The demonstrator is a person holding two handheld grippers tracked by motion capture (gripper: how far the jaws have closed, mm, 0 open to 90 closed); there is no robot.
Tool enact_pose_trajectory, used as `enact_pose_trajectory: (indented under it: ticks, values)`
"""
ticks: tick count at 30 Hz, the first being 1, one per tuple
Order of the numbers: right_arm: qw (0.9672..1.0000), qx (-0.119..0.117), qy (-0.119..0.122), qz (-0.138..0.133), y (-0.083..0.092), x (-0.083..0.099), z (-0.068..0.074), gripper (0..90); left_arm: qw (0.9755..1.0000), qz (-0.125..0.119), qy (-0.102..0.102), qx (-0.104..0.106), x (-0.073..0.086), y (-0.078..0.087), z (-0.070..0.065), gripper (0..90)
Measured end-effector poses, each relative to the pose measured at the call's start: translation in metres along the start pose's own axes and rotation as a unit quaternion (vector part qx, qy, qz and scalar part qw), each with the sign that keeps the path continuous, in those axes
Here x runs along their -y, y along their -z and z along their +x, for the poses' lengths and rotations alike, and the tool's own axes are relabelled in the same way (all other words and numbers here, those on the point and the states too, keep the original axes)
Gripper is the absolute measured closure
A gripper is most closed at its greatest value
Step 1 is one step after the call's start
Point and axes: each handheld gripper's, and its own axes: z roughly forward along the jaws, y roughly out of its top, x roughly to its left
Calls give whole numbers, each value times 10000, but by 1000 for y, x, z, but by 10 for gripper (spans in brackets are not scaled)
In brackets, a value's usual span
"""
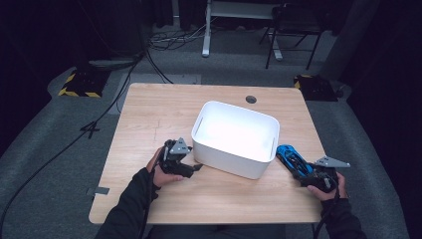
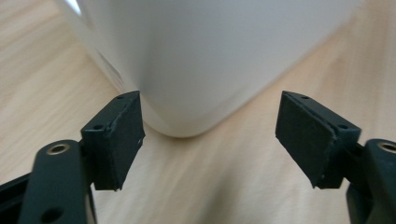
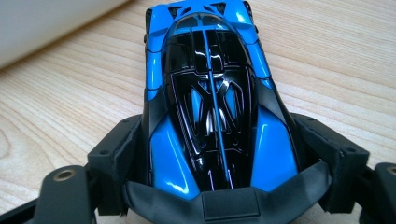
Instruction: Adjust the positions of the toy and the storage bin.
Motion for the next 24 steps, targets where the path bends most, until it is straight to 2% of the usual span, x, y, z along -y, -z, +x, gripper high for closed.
enact_pose_trajectory:
  ticks: [2, 4, 8, 12, 16, 18, 20, 21, 23, 24]
  values:
    - [10000, -4, -8, 1, 0, 0, 0, 229, 9995, 86, -199, 215, -4, -3, -9, 285]
    - [10000, -3, -11, 2, 0, 0, 0, 229, 9988, -32, -318, 377, -6, -3, -19, 310]
    - [10000, -3, -8, 3, 0, 0, 0, 229, 9980, -288, -466, 313, -12, 7, -32, 298]
    - [10000, -3, -10, 2, 0, 0, 0, 229, 9954, -807, -426, 291, -20, 25, -34, 288]
    - [10000, 3, 2, 0, 0, 0, 0, 229, 9923, -1092, -485, 321, -29, 43, -28, 287]
    - [10000, 4, -8, -4, 0, 0, 0, 229, 9891, -1346, -498, 336, -35, 53, -25, 284]
    - [10000, 14, -1, -12, 0, 0, 0, 229, 9881, -1386, -572, 340, -44, 59, -23, 263]
    - [10000, 10, -18, -12, 0, 0, 1, 229, 9888, -1305, -668, 289, -49, 60, -22, 242]
    - [10000, 13, -5, -5, 0, 0, 1, 228, 9900, -1219, -666, 231, -60, 58, -19, 228]
    - [10000, 20, 2, -1, 0, 0, 1, 228, 9905, -1115, -786, 193, -65, 57, -15, 221]
